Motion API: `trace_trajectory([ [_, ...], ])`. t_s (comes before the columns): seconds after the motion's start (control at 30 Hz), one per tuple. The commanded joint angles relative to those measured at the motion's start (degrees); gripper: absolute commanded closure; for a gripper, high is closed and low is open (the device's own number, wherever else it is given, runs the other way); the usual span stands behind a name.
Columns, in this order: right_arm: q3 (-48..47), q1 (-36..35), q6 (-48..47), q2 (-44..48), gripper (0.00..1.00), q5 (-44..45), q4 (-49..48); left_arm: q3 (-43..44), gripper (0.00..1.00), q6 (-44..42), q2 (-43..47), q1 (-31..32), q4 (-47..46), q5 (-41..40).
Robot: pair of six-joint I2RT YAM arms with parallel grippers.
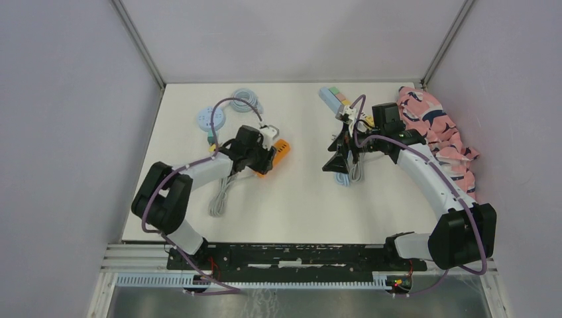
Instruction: Pull the plug off the socket
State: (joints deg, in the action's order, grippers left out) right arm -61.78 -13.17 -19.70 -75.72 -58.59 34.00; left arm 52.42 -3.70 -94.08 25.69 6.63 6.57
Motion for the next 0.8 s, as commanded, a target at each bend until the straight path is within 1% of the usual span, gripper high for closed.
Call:
trace_trajectory([
  [0.0,-2.81,0.03,-1.58,0.77,0.00,0.02,0.15,-4.98,0.97,-5.53,4.97,7.80,-7.17,5.65],
  [0.1,-2.86,0.18,-1.81,0.80,0.00,0.07,0.29,-7.74,0.97,-7.31,5.22,11.47,-8.18,7.77],
  [0.23,-2.83,0.33,-1.91,0.69,0.00,0.11,0.23,-8.99,0.97,-9.05,6.06,16.31,-7.72,8.20],
  [0.37,-2.80,0.47,-1.99,0.58,0.00,0.16,0.36,-9.07,0.96,-8.83,5.98,19.64,-8.10,9.47],
  [0.5,-2.89,0.53,-2.95,0.54,0.00,0.83,0.83,-8.74,0.89,-8.00,3.50,23.15,-9.70,9.48],
  [0.67,-2.99,0.52,-4.10,0.52,0.00,1.62,1.67,-8.47,0.78,-6.59,0.82,26.36,-12.16,8.58],
  [0.77,-3.05,0.53,-4.77,0.44,0.00,2.03,2.14,-8.78,0.64,-5.53,0.15,27.91,-14.17,8.26],
])
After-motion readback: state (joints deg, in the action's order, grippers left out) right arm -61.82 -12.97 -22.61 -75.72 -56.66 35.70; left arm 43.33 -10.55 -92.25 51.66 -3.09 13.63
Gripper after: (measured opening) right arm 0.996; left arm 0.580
